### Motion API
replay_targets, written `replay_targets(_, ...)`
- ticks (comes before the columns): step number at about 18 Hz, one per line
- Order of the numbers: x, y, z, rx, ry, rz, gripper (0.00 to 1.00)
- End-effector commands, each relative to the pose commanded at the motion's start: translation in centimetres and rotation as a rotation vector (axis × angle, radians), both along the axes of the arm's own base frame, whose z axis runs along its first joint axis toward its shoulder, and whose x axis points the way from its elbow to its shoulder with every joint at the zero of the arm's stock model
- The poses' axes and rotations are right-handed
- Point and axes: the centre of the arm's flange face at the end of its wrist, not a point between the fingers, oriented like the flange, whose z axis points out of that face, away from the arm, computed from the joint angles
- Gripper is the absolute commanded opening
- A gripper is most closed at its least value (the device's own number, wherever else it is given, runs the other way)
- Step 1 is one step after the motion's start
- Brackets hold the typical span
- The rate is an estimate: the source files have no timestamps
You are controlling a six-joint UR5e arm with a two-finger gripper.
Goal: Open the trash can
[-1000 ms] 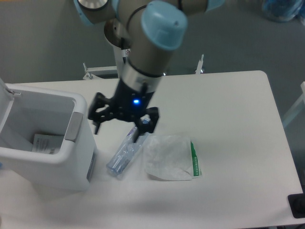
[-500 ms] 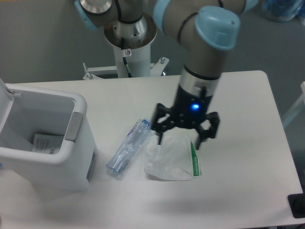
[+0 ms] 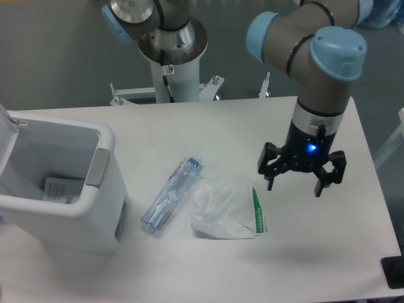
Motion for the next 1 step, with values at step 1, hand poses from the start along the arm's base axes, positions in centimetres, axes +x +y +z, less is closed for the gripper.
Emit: replay_targets(1,-0.06,-0.61,-0.71,-0.031,0.000,0.008,1.00)
